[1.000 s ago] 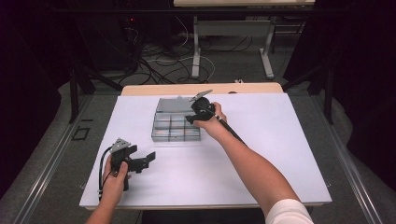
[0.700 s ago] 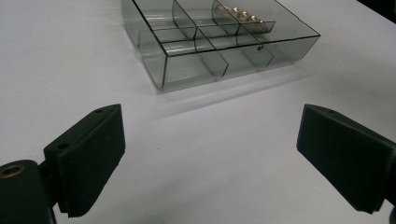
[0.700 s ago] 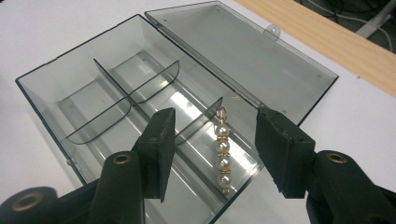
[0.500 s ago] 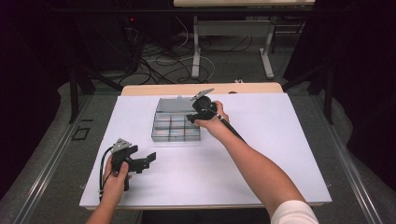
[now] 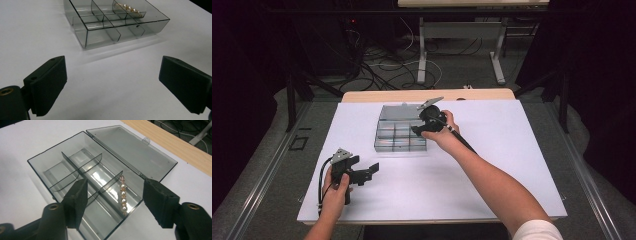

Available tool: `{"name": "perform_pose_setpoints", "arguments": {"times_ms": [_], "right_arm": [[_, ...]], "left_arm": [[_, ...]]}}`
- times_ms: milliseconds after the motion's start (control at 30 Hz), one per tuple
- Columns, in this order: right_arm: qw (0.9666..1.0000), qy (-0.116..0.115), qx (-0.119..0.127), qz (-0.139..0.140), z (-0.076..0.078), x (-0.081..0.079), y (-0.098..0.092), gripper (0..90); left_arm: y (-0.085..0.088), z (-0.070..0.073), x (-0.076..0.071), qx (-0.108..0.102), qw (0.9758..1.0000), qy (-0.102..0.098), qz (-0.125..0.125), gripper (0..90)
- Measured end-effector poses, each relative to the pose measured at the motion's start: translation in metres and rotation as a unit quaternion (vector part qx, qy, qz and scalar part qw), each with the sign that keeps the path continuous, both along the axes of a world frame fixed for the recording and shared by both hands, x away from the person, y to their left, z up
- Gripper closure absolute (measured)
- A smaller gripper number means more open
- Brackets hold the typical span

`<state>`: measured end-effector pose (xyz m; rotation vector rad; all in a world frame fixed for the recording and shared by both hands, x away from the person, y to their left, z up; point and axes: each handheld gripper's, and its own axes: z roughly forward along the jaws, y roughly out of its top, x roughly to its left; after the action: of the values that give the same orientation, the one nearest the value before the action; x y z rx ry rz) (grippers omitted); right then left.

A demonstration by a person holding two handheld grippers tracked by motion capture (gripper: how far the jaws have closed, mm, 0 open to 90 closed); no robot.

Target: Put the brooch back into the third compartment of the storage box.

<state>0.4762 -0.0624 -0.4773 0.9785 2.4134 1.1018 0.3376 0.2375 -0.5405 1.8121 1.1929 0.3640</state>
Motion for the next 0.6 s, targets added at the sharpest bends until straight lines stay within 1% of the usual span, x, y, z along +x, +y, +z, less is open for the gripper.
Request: {"name": "perform_pose_setpoints", "arguments": {"times_ms": [33,67,133,167,200,233,267,300,367,400,433,467,500,533,600], "right_arm": [[1.0,-0.001,0.001,0.0,0.0,-0.001,-0.001,34.4],[0.9999,-0.001,-0.01,0.006,0.002,-0.002,-0.003,33.5],[1.0,-0.004,0.0,0.004,0.002,-0.005,-0.005,31.9],[1.0,0.005,-0.005,0.003,0.004,-0.008,-0.007,31.3],[1.0,-0.001,0.003,0.005,0.004,-0.009,-0.008,31.1],[1.0,0.0,-0.001,0.009,0.005,-0.01,-0.011,30.8],[0.9999,-0.005,0.012,0.001,0.005,-0.013,-0.012,30.5],[0.9999,0.008,0.007,0.002,0.007,-0.016,-0.014,30.2],[0.9998,0.007,0.019,0.003,0.007,-0.019,-0.018,27.9],[0.9998,0.007,0.018,0.002,0.007,-0.021,-0.019,27.5],[0.9996,0.005,0.028,-0.001,0.007,-0.023,-0.02,27.4],[0.9997,0.017,0.015,0.004,0.011,-0.026,-0.023,27.2],[0.9997,0.017,0.016,0.004,0.011,-0.028,-0.025,27.0],[0.9996,0.01,0.027,0.003,0.011,-0.03,-0.025,26.8],[0.9993,0.009,0.037,0.003,0.011,-0.034,-0.029,25.8]], "left_arm": [[0.0,0.0,0.0,-0.001,1.0,-0.001,0.0,8.3],[-0.001,0.0,0.0,-0.001,1.0,-0.002,0.0,8.3],[-0.001,0.0,0.0,0.0,1.0,-0.002,0.0,8.3],[-0.001,0.0,0.0,-0.001,1.0,-0.002,0.0,8.3],[0.0,0.0,0.0,-0.001,1.0,-0.002,0.0,8.3],[-0.001,0.0,0.0,-0.003,1.0,-0.001,0.0,8.3],[0.0,0.0,0.0,-0.003,1.0,-0.001,0.0,8.3],[-0.001,0.0,0.0,-0.004,1.0,0.0,0.0,8.3],[-0.001,0.0,0.0,-0.004,1.0,0.0,0.0,8.3],[-0.001,0.0,0.0,-0.004,1.0,0.0,0.0,8.3],[-0.002,0.0,0.0,-0.004,1.0,0.0,0.0,8.3],[-0.002,0.001,0.0,-0.003,1.0,0.0,0.0,8.3],[-0.002,0.001,0.0,-0.003,1.0,0.0,-0.001,8.3],[-0.002,0.001,0.0,-0.003,1.0,0.0,-0.001,8.3],[-0.003,0.001,-0.001,-0.004,1.0,0.0,-0.001,8.3]]}}
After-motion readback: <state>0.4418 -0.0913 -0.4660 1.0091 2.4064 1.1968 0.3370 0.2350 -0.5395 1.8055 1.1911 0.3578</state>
